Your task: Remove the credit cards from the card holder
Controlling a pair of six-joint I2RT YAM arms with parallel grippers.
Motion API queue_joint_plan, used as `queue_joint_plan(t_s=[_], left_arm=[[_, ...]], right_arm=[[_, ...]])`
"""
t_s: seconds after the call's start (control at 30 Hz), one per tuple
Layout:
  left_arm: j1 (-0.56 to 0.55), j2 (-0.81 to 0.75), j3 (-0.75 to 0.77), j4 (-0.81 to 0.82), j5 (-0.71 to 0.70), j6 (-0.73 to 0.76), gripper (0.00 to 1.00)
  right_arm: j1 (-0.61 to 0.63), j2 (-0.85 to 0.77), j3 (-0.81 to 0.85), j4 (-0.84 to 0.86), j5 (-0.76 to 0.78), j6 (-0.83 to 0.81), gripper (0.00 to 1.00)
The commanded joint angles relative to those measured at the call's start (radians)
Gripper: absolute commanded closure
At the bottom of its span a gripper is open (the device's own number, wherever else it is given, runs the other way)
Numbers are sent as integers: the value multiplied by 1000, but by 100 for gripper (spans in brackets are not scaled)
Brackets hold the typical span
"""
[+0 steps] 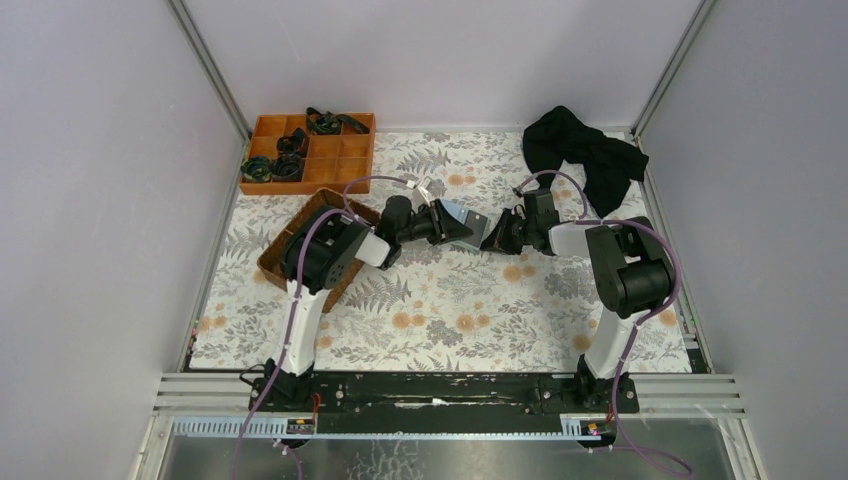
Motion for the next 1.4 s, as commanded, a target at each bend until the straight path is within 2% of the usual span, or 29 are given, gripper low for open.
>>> queue_joint_plan(t_s=[0.0,0.2,0.33,0.37,0.4,0.43,0.63,0.77,0.9,1.03,1.2,1.37], left_arm=[[-67,60,45,-7,77,9,67],[-96,89,32,-3,30,-15,70],[-89,89,0,15,26,-23,81],[-87,86,-6,17,25,-23,86],[-85,83,-13,16,23,-23,96],[-83,78,-18,16,20,-22,100],[-72,63,-69,78,19,-61,100],[-47,42,-176,215,-43,-153,100],[-35,57,-254,333,-108,-246,100],[-41,90,-239,339,-128,-264,100],[-41,93,-240,333,-144,-262,100],[-41,81,-233,310,-143,-250,92]], right_arm=[[14,41,12,-22,12,-15,100],[14,42,11,-20,12,-16,100],[13,33,11,-26,8,-17,100],[14,27,11,-31,8,-17,100],[14,19,12,-36,8,-19,100],[14,11,13,-43,9,-21,100],[14,-37,25,-83,2,-33,100],[13,-120,27,-128,35,-52,99],[14,-176,41,-163,70,-72,94],[15,-167,43,-129,32,-49,89],[17,-134,51,-124,25,-49,89],[20,-99,40,-109,24,-49,89]])
